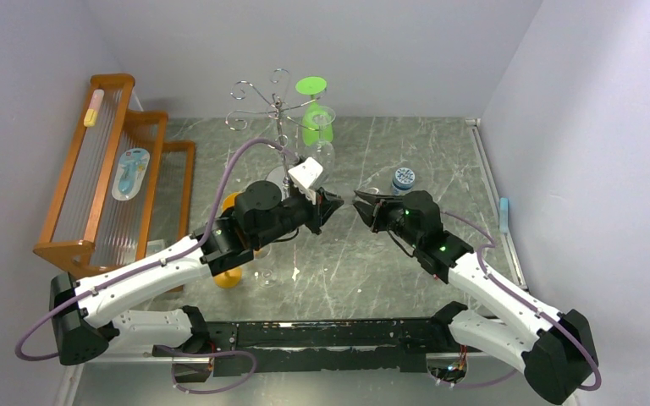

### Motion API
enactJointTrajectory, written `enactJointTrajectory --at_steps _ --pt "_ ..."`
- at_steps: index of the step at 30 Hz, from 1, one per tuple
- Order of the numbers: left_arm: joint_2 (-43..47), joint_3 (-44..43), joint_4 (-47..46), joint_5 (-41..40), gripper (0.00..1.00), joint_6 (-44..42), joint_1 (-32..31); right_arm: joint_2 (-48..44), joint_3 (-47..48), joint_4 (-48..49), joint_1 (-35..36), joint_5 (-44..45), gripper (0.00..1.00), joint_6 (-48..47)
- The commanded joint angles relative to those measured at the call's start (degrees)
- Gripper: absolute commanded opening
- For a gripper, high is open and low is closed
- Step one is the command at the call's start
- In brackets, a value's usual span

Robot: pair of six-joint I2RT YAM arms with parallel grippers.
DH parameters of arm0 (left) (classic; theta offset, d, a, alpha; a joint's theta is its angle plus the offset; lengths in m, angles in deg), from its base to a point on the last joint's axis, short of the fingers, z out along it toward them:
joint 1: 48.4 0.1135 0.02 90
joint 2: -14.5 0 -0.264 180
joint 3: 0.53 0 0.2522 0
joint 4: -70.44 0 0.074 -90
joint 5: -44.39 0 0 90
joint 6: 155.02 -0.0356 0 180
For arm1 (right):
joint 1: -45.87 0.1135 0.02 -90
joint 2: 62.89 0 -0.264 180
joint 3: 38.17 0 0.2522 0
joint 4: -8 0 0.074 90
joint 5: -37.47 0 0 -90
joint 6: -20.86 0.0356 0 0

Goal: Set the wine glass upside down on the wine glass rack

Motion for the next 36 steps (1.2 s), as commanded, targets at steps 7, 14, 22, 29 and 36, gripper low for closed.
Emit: enactJointTrajectory --at_steps 7,14,22,29,36 --pt "2.9 3.0 -5.6 3.3 0.05 0.2 -0.4 1.2 -0.5 5.5 0.7 0.3 0.08 5.8" --pt "5.5 5.8 -5.0 3.3 0.17 1.3 -0.4 1.5 1.0 5.0 0.6 4.1 0.00 2.2" --pt "7.5 3.8 -0.5 -1.4 0.63 7.1 -0.4 0.3 3.4 7.0 0.6 14.7 0.00 -15.8" --pt "9.7 -0.2 5.3 -4.4 0.85 9.4 -0.4 -4.2 1.4 11.2 0.6 22.2 0.00 -30.9" --pt "11.7 -9.8 7.5 -3.6 0.96 5.3 -0.4 -7.2 1.7 19.1 0.5 23.2 0.00 -53.4"
